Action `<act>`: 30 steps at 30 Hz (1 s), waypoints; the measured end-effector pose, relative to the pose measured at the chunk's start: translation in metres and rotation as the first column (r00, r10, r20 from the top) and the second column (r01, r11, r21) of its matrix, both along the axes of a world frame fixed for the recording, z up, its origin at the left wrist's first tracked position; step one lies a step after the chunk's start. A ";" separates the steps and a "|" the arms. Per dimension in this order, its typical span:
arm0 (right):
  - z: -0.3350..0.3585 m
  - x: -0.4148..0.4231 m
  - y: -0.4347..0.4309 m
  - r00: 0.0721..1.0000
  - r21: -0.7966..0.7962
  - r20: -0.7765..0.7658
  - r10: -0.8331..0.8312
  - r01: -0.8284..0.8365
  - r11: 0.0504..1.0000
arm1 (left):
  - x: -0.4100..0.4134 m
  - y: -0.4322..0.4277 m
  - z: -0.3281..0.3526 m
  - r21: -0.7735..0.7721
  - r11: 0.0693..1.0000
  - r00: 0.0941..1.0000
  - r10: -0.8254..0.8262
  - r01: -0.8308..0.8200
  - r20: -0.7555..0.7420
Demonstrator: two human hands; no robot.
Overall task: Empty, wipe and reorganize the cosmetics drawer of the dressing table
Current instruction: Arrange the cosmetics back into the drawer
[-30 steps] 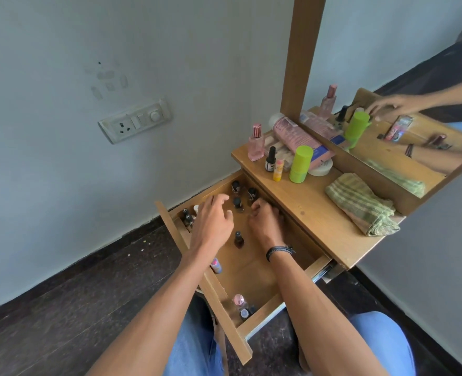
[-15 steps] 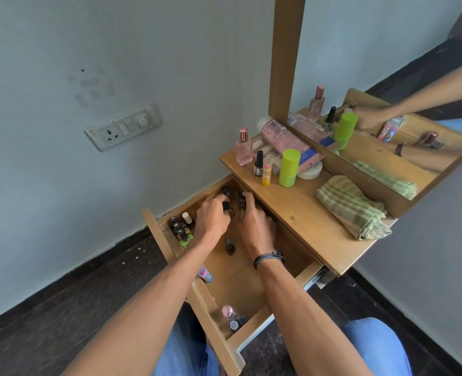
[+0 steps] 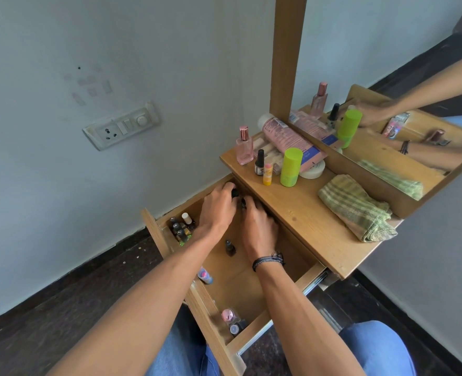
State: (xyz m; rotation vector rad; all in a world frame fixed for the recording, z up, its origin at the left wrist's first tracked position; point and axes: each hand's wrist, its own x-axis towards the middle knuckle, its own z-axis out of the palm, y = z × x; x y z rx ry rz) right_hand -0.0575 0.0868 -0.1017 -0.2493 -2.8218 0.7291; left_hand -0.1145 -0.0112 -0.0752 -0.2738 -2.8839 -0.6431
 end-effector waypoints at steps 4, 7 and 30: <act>0.002 0.001 0.000 1.000 0.012 0.005 0.001 -0.001 1.000 | -0.007 0.005 0.006 -0.128 0.988 0.995 -0.090 0.084 -0.043; 0.002 0.000 0.000 1.000 0.007 0.022 -0.003 0.003 1.000 | -0.012 0.004 0.008 -0.244 0.962 0.987 -0.146 0.126 -0.069; -0.021 -0.012 -0.003 0.991 -0.102 -0.102 0.082 -0.093 0.990 | -0.029 -0.012 0.009 -0.371 0.910 0.974 -0.220 0.185 -0.055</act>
